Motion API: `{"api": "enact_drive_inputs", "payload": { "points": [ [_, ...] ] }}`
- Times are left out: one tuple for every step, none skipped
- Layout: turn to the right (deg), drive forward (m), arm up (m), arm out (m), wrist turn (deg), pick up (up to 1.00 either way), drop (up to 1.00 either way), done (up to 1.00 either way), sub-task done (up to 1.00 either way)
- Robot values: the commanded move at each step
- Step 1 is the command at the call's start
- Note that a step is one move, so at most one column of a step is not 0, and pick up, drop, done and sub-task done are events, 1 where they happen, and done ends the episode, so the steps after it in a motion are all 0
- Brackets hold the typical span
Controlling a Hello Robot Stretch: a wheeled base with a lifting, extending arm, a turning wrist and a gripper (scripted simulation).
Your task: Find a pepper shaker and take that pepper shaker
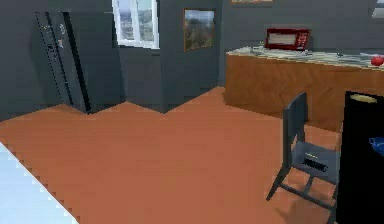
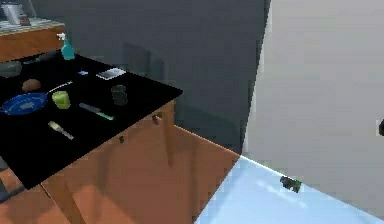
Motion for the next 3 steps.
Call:
{"api": "enact_drive_inputs", "payload": {
  "points": [
    [0.0,1.00,0.00,0.00,0.0,0.00,0.00,0.00,0.00],
    [3.0,0.00,0.00,0.00,0.0,0.00,0.00,0.00,0.00],
    [0.0,0.45,0.00,0.00,0.0,0.00,0.00,0.00,0.00]
  ]
}}
